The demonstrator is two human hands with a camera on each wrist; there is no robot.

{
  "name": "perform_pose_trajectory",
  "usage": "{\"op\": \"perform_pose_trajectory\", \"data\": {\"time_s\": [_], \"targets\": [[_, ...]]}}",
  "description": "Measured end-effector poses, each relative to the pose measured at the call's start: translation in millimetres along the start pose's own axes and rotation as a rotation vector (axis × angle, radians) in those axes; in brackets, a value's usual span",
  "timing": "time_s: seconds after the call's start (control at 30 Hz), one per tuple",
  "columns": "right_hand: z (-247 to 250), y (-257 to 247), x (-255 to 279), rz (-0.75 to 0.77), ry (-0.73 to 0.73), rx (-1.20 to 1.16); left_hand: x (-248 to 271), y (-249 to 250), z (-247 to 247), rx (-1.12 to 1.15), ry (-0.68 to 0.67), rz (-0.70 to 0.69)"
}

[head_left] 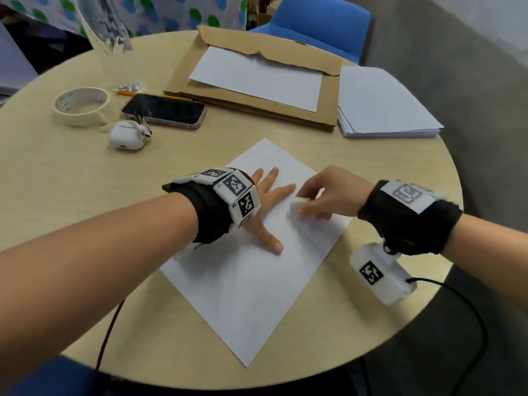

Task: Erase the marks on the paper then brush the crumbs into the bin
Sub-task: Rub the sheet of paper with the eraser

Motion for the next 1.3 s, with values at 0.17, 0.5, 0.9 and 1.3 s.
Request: {"op": "perform_pose_trajectory", "data": {"time_s": [0.17,0.5,0.9,1.3], "targets": [[-11,-11,-1,-0.040,0.203,0.062,-2,-1,-5,-0.012,0.021,0.006],[1,-15,-8,-0.143,0.136,-0.034,-3,1,-5,0.000,0.024,0.011],[-10,-19,3,-0.110,-0.057,-0.022,-4,2,-4,-0.009,-0.003,0.026],[-10,-17,2,-0.134,-0.021,-0.059,-2,6,-2,-0.034,0.002,0.026]]}}
Point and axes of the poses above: each hand's wrist, its own x-axis away from the middle knuckle, its own z-axis out of the back of the hand, y = z × x, the point moved 2 cm from there along -x, towards the middle knuckle, and after that the axes turned 2 degrees about y, right-handed, at the moved point
